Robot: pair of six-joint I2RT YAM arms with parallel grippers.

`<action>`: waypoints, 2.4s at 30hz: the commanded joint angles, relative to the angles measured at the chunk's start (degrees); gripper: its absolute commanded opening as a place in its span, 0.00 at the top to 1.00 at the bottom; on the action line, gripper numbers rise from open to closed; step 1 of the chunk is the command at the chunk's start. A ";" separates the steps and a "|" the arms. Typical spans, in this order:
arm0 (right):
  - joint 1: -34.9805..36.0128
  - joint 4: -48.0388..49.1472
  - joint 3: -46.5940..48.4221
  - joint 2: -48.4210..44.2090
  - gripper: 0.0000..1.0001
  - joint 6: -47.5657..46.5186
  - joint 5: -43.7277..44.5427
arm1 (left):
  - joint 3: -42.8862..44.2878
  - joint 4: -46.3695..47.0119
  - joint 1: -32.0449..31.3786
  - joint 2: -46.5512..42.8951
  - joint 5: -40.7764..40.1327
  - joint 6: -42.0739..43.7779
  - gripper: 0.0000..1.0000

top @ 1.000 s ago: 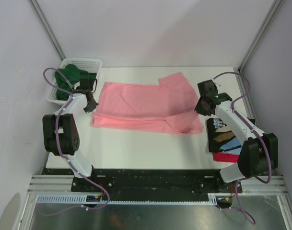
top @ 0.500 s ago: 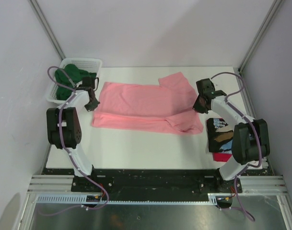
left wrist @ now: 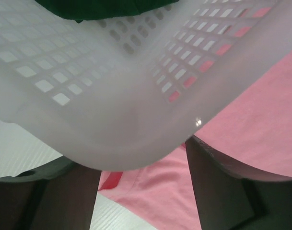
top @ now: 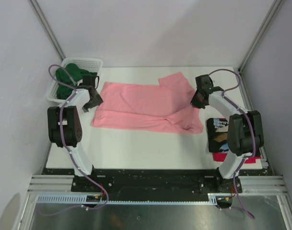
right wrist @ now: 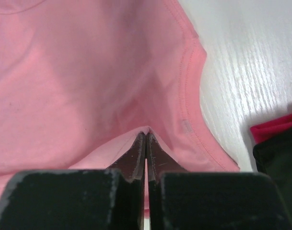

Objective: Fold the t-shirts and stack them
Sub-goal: Fold the flattened tshirt in 1/3 of the way

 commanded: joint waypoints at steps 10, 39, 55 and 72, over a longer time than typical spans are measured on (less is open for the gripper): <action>-1.00 1.32 13.55 13.64 0.83 0.44 -5.60 | -8.81 2.78 -6.37 -12.43 9.70 3.60 0.26; 14.25 5.11 -5.30 4.29 0.54 1.46 -2.25 | -19.50 3.85 -11.09 -19.39 24.42 3.69 0.29; 14.55 9.49 -6.06 7.17 0.57 3.53 -3.23 | -19.58 3.89 -11.08 -19.19 23.63 4.76 0.29; 15.02 2.50 11.40 16.34 0.86 -1.09 -0.46 | -20.00 3.86 -11.06 -19.08 23.45 4.91 0.30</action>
